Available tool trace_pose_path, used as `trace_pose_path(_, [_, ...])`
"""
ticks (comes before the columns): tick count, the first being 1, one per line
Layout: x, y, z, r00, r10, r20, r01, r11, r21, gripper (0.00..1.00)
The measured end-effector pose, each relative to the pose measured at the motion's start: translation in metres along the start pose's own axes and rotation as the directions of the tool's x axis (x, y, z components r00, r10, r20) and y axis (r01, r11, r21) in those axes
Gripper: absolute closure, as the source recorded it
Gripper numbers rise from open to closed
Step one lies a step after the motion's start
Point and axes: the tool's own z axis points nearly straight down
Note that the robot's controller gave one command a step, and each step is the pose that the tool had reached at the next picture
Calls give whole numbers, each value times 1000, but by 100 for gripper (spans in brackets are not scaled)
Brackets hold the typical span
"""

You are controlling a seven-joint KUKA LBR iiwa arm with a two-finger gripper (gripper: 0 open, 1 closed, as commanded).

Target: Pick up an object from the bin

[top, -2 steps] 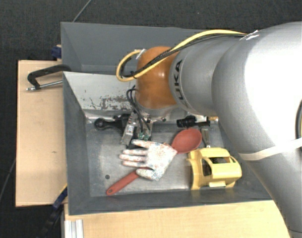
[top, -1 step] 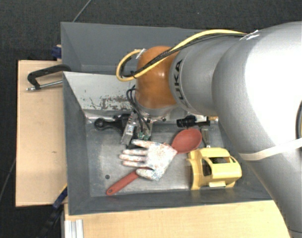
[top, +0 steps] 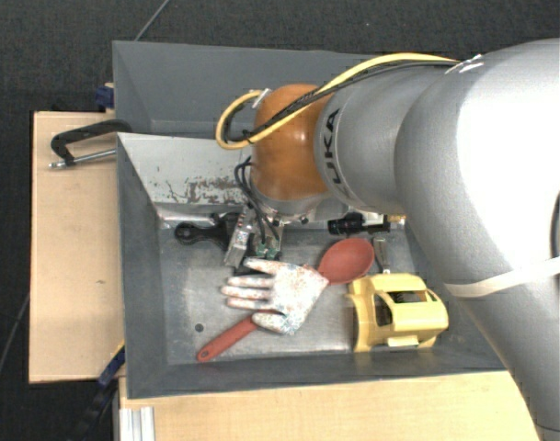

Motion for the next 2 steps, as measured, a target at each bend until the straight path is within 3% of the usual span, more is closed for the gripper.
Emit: trace_pose_path(2, [1,0,-34,1000,0,-4,0,1000,2,100])
